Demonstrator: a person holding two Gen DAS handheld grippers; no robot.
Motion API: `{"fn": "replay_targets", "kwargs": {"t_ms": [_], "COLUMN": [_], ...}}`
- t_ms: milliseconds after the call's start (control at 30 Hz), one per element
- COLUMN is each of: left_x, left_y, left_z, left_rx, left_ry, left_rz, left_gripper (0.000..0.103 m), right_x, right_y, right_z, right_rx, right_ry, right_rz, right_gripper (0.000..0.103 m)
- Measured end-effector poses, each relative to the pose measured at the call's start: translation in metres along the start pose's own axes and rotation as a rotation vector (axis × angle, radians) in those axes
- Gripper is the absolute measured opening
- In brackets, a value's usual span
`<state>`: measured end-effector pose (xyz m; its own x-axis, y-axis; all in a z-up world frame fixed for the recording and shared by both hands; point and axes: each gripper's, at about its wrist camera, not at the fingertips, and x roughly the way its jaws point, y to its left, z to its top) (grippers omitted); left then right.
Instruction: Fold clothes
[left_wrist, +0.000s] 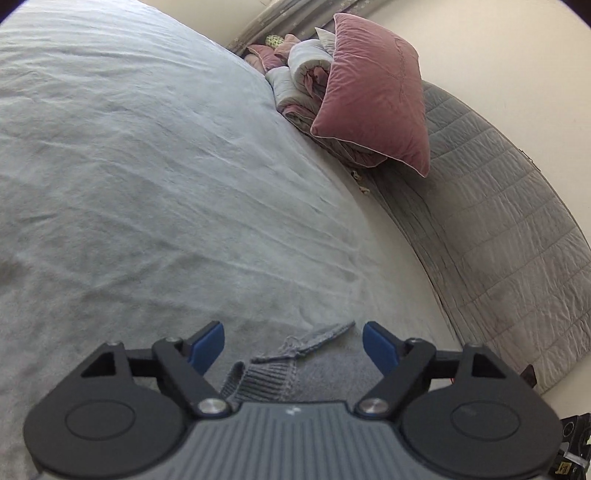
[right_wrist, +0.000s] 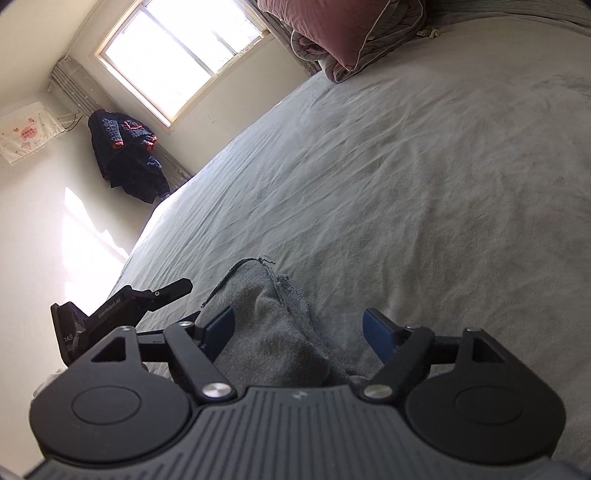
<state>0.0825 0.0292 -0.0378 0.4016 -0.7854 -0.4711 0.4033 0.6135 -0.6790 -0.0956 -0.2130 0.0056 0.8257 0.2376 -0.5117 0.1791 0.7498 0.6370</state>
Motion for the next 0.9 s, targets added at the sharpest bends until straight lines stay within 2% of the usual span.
{"fn": "replay_targets", "kwargs": {"t_ms": [167, 267, 367, 467, 533, 567, 600, 667, 767, 833, 900], "left_x": [0.021, 0.03, 0.035, 0.038, 0.04, 0.042, 0.042, 0.044, 0.042, 0.041, 0.04], "left_y": [-0.002, 0.011, 0.02, 0.012, 0.008, 0.006, 0.006, 0.005, 0.007, 0.01, 0.01], "left_z": [-0.001, -0.001, -0.008, -0.011, -0.014, -0.015, -0.017, -0.021, -0.024, -0.025, -0.026], "left_rx": [0.117, 0.068, 0.014, 0.044, 0.051, 0.047, 0.033, 0.004, -0.032, -0.05, -0.049], "left_ry": [0.11, 0.12, 0.1, 0.112, 0.112, 0.108, 0.099, 0.082, 0.065, 0.057, 0.047], "left_rz": [-0.077, -0.104, -0.164, -0.154, -0.14, -0.13, -0.117, -0.091, -0.075, -0.076, -0.075], "left_gripper": [0.084, 0.084, 0.083, 0.083, 0.077, 0.064, 0.056, 0.049, 0.044, 0.044, 0.05], "right_x": [-0.004, 0.001, 0.016, 0.025, 0.027, 0.028, 0.028, 0.028, 0.026, 0.024, 0.023], "right_y": [-0.001, -0.003, 0.003, 0.002, -0.006, -0.01, -0.014, -0.021, -0.031, -0.031, -0.031], "right_z": [-0.02, -0.033, -0.042, -0.05, -0.059, -0.062, -0.064, -0.067, -0.071, -0.073, -0.074], "right_rx": [0.122, 0.218, 0.23, 0.282, 0.352, 0.384, 0.412, 0.46, 0.512, 0.515, 0.512], "right_ry": [-0.034, -0.021, -0.011, -0.042, -0.083, -0.107, -0.128, -0.159, -0.185, -0.198, -0.203], "right_rz": [-0.021, 0.005, -0.006, -0.03, -0.049, -0.052, -0.062, -0.068, -0.037, -0.025, -0.016], "right_gripper": [0.081, 0.081, 0.081, 0.081, 0.081, 0.076, 0.071, 0.043, 0.034, 0.034, 0.039]}}
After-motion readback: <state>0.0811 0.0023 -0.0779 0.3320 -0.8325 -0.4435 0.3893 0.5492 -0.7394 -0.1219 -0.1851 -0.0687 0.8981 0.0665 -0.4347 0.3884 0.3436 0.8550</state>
